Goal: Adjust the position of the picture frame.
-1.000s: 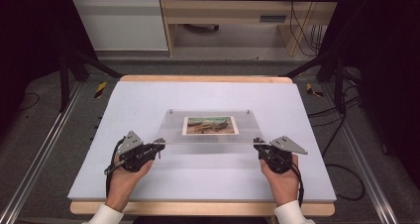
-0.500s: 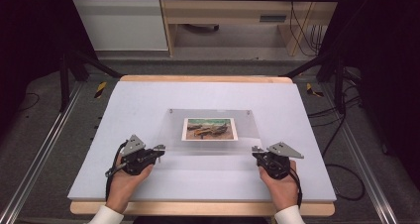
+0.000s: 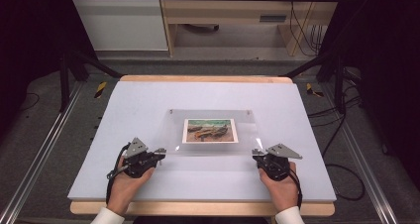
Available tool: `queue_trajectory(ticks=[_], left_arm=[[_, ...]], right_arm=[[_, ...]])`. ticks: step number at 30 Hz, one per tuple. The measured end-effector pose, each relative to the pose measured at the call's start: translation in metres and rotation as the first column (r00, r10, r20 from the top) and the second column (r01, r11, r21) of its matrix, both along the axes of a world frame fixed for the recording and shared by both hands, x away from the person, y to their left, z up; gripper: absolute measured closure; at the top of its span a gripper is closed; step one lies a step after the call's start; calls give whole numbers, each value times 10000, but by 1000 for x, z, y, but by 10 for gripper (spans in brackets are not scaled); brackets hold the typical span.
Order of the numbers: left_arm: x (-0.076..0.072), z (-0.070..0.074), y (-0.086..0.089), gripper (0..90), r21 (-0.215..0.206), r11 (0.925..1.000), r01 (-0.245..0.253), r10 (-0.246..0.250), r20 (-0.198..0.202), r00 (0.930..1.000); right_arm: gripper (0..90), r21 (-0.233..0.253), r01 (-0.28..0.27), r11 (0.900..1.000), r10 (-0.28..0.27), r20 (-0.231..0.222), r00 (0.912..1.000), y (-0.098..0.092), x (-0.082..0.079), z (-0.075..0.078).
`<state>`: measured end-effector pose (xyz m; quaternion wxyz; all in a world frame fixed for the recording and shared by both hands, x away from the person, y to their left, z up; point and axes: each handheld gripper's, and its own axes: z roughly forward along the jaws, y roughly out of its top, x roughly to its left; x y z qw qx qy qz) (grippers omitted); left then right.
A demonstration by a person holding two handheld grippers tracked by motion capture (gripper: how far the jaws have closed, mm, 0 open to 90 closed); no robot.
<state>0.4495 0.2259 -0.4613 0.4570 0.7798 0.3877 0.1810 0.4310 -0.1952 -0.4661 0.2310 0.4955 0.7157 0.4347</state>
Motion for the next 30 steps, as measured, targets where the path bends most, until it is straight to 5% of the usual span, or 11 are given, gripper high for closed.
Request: queue_trajectory(ticks=[23,30], left_arm=[[1,-7,-5,832,804,9967,81,-50,-388,9992],[1,-7,-5,808,963,9952,173,-145,-303,9994]], right_arm=[[841,-129,-47,9999,40,-488,9988,0,-1,-8],[759,-12,-171,9999,170,-560,9983,-2,-2,-8]])
